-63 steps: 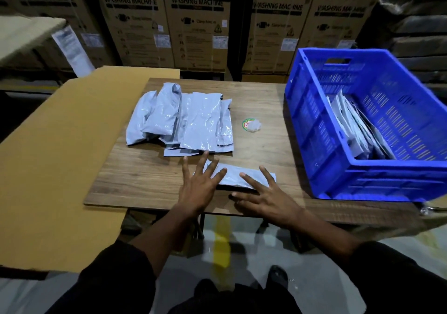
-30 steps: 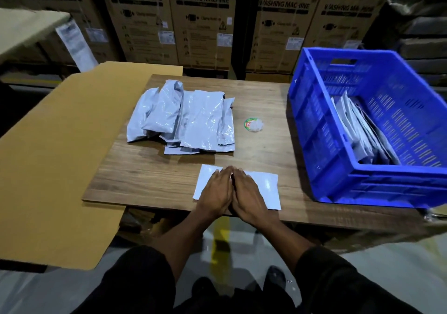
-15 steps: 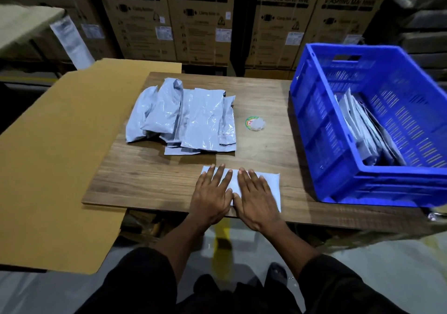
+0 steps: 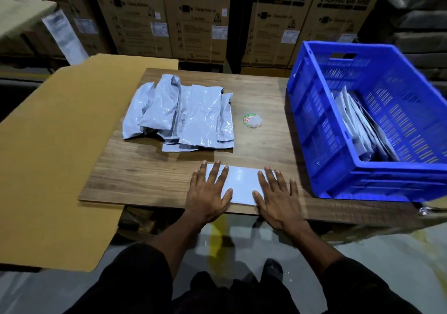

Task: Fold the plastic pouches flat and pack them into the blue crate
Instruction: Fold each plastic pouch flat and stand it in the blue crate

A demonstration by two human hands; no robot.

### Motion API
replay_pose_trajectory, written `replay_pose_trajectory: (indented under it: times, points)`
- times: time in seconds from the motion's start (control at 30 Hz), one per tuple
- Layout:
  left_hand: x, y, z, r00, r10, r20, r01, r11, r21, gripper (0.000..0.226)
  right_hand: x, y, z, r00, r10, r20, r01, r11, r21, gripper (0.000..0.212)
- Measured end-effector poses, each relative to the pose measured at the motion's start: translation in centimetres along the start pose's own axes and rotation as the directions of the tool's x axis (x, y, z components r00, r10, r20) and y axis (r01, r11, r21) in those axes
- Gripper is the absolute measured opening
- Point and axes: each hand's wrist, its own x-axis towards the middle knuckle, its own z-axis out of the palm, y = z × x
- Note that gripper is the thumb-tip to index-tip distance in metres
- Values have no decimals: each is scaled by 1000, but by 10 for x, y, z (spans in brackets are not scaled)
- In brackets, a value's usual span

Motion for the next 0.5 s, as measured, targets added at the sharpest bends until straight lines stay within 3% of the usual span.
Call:
replay_pose_trajectory:
  times: [0.13, 0.27, 0.37, 0.43, 0.5]
  points:
    - [5, -4, -1, 999, -40, 20, 41, 996, -75, 66, -4, 17, -12, 997, 13, 70, -13, 1000, -5, 79]
    - [15, -2, -2, 994, 24, -109, -50, 970, -236, 57, 7, -14, -19, 973, -109, -201, 96, 993, -71, 63]
    - [23, 5, 3, 995, 89, -44, -96, 972, -214, 64, 22, -49, -9, 959, -245, -141, 241, 969, -44, 59]
    - [22, 1, 10, 994, 111, 13, -107, 979, -174, 65, 26, -57, -2, 965, -236, -115, 235, 972, -24, 59]
    - [16, -5, 16, 991, 136, -13, -137, 984, -112, 56, 23, -57, 3, 969, -220, -114, 218, 976, -23, 58]
